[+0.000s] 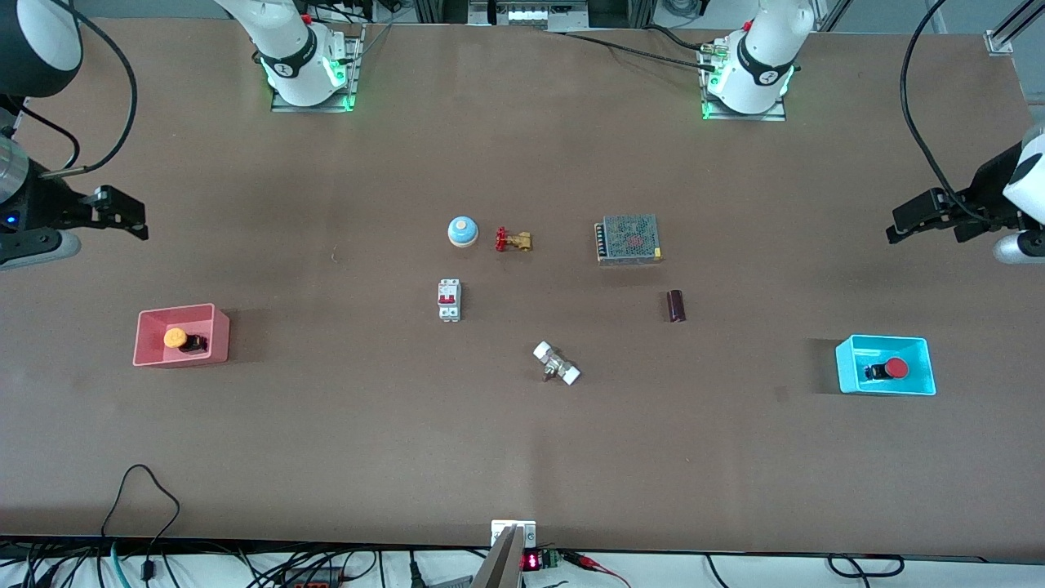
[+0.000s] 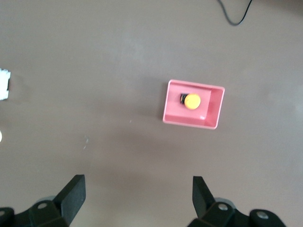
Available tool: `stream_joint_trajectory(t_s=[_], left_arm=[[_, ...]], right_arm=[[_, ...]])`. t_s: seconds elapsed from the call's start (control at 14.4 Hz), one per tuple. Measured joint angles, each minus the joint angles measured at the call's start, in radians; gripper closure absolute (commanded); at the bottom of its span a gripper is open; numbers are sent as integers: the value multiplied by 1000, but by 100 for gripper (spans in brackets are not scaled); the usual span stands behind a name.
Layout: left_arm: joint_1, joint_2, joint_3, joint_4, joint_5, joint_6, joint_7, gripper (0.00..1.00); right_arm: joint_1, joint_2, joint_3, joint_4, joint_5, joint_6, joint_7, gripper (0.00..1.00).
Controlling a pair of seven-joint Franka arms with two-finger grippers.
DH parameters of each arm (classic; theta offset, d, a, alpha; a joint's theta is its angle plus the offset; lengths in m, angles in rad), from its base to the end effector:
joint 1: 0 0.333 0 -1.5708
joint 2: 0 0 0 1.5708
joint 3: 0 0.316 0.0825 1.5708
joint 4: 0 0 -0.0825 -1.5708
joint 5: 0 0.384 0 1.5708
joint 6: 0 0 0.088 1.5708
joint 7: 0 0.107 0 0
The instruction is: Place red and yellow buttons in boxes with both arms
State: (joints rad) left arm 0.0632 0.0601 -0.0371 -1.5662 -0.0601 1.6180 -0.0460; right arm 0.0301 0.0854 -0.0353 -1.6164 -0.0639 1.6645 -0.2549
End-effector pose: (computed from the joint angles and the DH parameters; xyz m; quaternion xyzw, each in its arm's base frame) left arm 0.5764 0.0095 0.5970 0.9988 0.0376 -0.0044 0.0311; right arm 0.5846 -0.0085 0.5625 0.9910 0.1280 -0.0228 0.0305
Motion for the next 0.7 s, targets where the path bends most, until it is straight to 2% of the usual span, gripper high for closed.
stream_joint_trajectory(t_s=[0.35,0.7], left_arm=[[2,-19,-9,-6,1,-10,-5,0],[9,-25,-9,-7,2,-15,-5,0]], right_arm=[[6,-33,-15,-38,0,-17,3,0],[16,-31,-14,-12,0,-16,15,0]])
